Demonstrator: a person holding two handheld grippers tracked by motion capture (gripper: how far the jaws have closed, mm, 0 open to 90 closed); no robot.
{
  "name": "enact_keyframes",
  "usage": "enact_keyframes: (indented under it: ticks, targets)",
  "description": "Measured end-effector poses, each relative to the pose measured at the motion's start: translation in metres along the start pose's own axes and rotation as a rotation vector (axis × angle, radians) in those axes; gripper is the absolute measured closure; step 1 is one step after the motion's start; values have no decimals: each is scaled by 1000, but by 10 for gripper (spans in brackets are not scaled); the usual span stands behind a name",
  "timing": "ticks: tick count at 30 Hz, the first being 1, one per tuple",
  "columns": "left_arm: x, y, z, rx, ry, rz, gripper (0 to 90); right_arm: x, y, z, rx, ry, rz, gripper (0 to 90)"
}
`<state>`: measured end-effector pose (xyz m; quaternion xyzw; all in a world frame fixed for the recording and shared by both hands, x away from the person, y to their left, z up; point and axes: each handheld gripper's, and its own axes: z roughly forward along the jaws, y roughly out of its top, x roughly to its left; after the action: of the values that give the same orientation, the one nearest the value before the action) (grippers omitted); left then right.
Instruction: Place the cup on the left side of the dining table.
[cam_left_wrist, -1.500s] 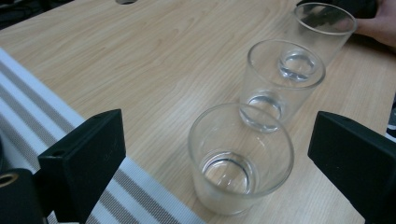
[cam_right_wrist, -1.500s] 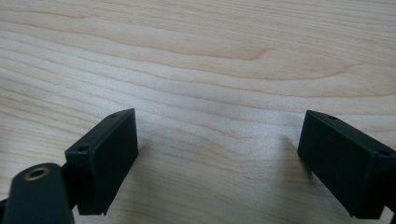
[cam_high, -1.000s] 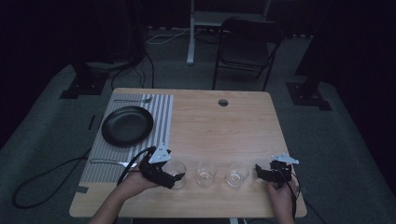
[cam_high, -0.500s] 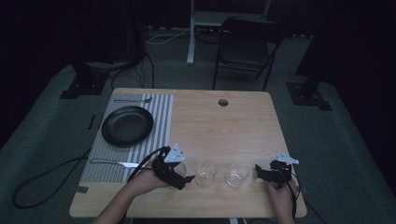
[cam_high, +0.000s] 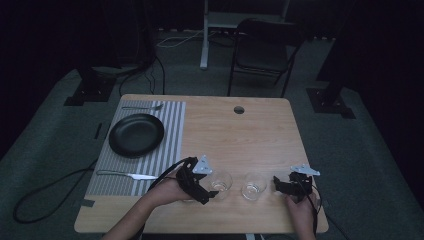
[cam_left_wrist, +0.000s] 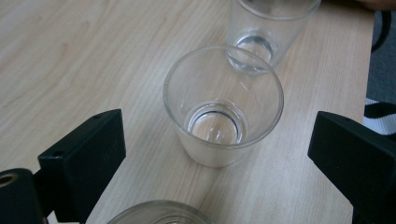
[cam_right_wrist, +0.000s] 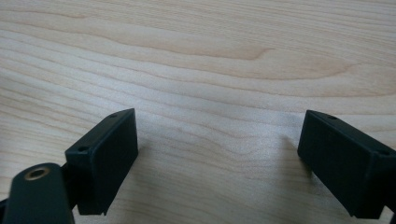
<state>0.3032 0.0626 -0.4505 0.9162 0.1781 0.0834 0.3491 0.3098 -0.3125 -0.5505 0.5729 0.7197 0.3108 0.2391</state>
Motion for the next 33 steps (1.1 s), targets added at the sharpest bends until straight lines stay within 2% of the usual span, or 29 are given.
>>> enact_keyframes:
  ticks: [5, 11, 16, 20, 25, 28, 30, 33]
  targets:
    - [4, 5, 7, 32, -10, 1, 46, 0, 0, 0, 0, 0, 0, 118]
    - [2, 11, 17, 54, -20, 17, 46, 0, 0, 0, 0, 0, 0, 118]
    - [-2, 18, 26, 97, -31, 42, 46, 0, 0, 0, 0, 0, 0, 118]
    - [-3, 25, 33, 109, -23, 44, 46, 0, 0, 0, 0, 0, 0, 118]
    - [-5, 28, 40, 149, -40, 57, 46, 0, 0, 0, 0, 0, 0, 118]
    - [-5, 28, 42, 156, -39, 54, 46, 0, 0, 0, 0, 0, 0, 118]
    - [-5, 31, 48, 181, -21, 47, 46, 0, 0, 0, 0, 0, 0, 118]
    - [-4, 32, 52, 211, -20, 44, 46, 0, 0, 0, 0, 0, 0, 118]
